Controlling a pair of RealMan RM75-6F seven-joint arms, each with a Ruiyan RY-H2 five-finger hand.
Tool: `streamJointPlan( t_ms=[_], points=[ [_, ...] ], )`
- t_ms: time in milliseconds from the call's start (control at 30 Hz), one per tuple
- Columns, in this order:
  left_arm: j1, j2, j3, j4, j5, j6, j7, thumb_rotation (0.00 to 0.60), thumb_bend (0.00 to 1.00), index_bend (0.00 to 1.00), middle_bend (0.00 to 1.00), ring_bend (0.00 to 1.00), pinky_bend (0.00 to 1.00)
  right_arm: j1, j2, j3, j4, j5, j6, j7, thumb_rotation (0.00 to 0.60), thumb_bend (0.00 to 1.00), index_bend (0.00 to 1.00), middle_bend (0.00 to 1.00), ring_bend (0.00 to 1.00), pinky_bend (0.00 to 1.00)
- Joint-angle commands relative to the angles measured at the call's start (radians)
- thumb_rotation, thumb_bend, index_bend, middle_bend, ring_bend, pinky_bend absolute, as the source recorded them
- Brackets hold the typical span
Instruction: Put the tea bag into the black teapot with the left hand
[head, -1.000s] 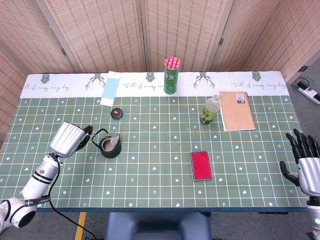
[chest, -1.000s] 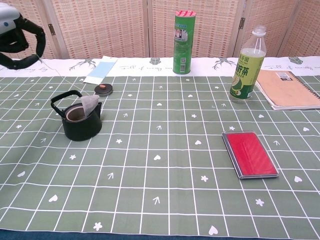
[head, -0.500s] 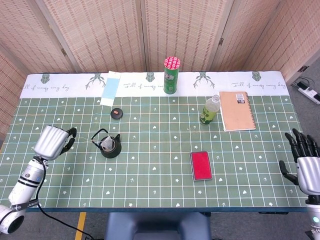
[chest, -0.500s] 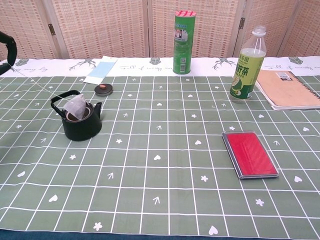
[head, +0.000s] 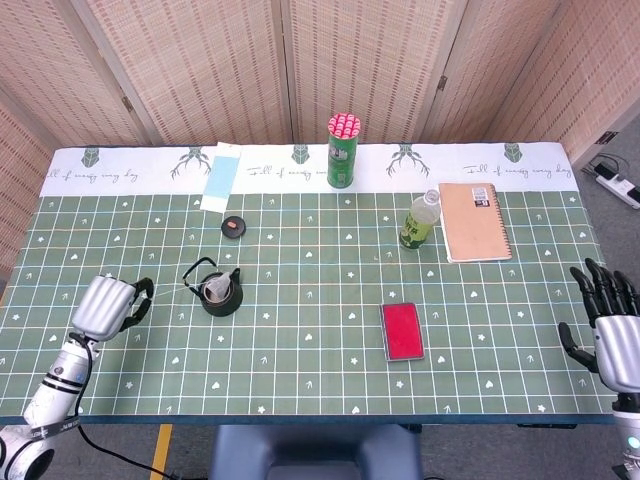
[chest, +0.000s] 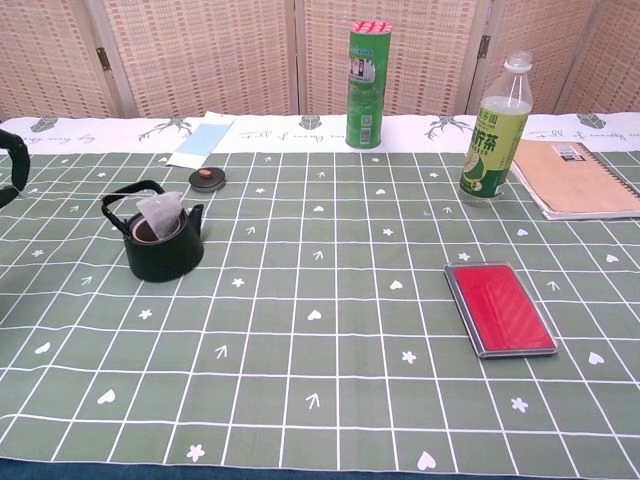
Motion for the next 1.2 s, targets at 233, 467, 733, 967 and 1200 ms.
streamJointPlan(
  t_ms=[233,467,733,967,1200],
  points=[
    [0.032,-0.030,0.004,0.101,-0.022,-0.006,-0.070,0.600,0.45,0.57,0.95,0.93,0.97,0.000,-0.003,-0.002,-0.001,-0.002,-0.001,-0.007,0.600,0.45,0.00,0.00,0.00,0.00],
    [0.050,-0.031,0.003,0.134,-0.031,-0.004,-0.096,0.600,0.45,0.58,0.95,0.93,0.97,0.002,-0.004,0.001,0.000,0.004,-0.004,-0.008,0.600,0.45,0.00,0.00,0.00,0.00],
    [0.098,-0.061,0.032,0.135,-0.009,0.033,-0.174,0.600,0.44,0.56,0.95,0.93,0.97,0.007,-0.010,-0.001,0.002,0.004,-0.015,-0.016,0.600,0.45,0.00,0.00,0.00,0.00],
    [0.081,-0.081,0.033,0.137,0.022,0.029,-0.166,0.600,0.45,0.56,0.95,0.93,0.97,0.003,-0.008,-0.002,-0.001,-0.002,-0.004,-0.016,0.600,0.45,0.00,0.00,0.00,0.00],
    [0.090,-0.076,0.032,0.109,0.009,0.016,-0.152,0.600,0.43,0.28,0.95,0.92,0.97,0.001,-0.003,-0.003,0.002,-0.005,-0.001,-0.002,0.600,0.45,0.00,0.00,0.00,0.00]
  ],
)
